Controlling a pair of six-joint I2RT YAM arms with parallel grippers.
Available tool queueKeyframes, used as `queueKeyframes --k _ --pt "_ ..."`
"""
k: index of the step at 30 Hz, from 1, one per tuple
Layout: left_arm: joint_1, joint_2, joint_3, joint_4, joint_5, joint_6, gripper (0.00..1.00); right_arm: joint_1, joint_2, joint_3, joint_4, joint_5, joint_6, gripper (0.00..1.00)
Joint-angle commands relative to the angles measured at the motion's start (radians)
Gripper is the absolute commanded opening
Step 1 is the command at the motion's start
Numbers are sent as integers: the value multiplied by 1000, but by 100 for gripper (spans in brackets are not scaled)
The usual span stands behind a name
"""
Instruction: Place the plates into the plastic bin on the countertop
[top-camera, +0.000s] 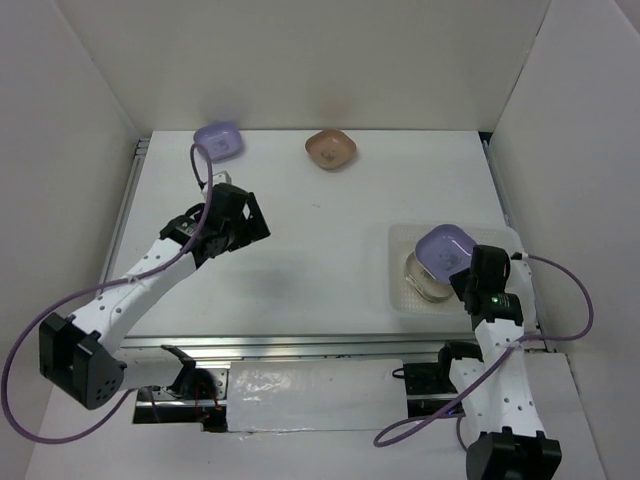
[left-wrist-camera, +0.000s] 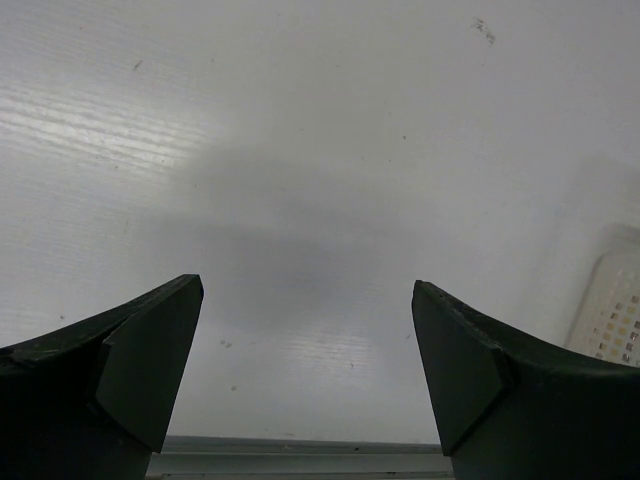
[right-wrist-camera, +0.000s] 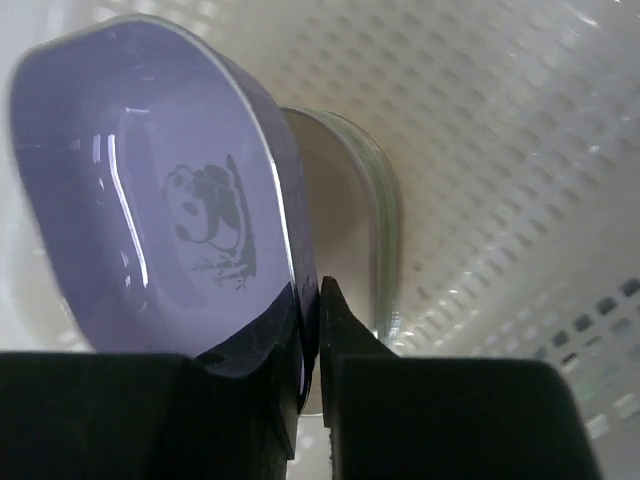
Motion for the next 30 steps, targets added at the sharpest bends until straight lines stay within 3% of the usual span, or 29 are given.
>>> queueKeyframes --k 1,2,3,8,14,21,30 --pt "-5 67 87 58 32 37 99 -56 -28 -24 29 -93 -4 15" --pt "-13 84 101 63 42 50 99 -57 -40 -18 21 -99 -11 41" --pt "-18 120 136 63 43 64 99 -56 -66 -9 7 -105 -11 99" --pt "-9 237 215 81 66 72 99 -27 -221 125 -89 -79 -47 100" --pt "91 465 319 231 177 0 99 -22 -215 281 -166 -105 -113 100" --pt "156 824 549 467 362 -155 99 3 -244 136 -1 -375 -162 100" --pt "162 1183 736 832 384 -313 99 93 -236 123 10 -423 -209 100"
